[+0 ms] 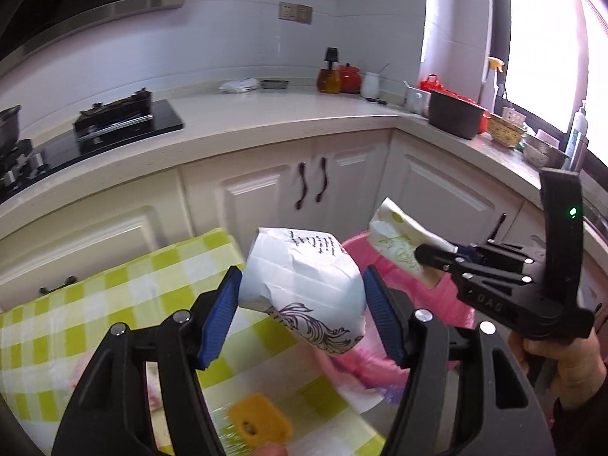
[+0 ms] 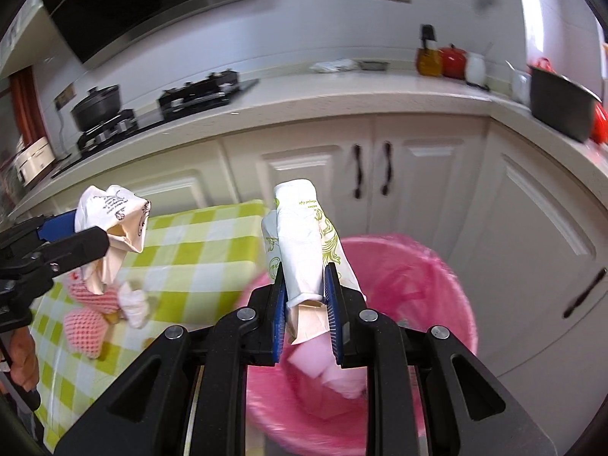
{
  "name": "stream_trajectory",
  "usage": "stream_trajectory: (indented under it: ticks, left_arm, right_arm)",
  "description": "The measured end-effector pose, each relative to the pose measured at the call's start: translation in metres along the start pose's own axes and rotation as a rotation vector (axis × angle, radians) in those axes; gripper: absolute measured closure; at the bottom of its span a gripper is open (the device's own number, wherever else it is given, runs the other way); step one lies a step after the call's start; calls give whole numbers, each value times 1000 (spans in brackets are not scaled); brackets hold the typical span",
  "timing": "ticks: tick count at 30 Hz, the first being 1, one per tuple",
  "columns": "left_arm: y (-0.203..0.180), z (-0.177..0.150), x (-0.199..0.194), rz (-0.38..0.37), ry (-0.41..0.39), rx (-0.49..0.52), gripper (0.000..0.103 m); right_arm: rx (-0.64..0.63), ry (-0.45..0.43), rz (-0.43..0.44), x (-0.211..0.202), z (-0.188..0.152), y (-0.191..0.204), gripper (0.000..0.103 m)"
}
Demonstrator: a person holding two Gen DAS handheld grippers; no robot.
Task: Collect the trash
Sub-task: 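Drop the paper cup and paper bag into the pink bin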
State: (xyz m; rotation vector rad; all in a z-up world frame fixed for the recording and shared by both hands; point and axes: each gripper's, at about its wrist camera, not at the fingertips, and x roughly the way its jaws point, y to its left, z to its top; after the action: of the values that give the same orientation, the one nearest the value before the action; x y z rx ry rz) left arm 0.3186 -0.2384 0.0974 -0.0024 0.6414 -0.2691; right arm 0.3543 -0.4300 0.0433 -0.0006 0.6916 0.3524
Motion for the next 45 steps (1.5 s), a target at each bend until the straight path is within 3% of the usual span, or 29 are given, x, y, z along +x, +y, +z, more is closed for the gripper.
stream_trajectory:
  ticks: [9,18,25,26,27,36,45]
  left_arm:
    - [-40,12,57,-99,41,17,39]
    - [-52,19,87,-119,73,8,39]
    - [-59,18,100,-132,95,10,38]
    - [-61,18,103,-131,98,16,35]
    - [-63,19,105,-128,101,22,25]
    - [-51,18,96,-118,85,8,24]
    - [-15,-8,49,-67,46,-31,22]
  right_arm:
    - [65,41,-44,17,-7,-56,83]
    - [98,33,-93,17,-6,-83,79]
    - [138,8,-151,7,-14,-102,41]
    - [142,3,-154,4,-14,-103,41]
    - [148,-1,-157,1,-16,-106,41]
    - [156,9,-126,-5,-27,-103,36]
    - [105,-10,-107,-11,-38,-61,25]
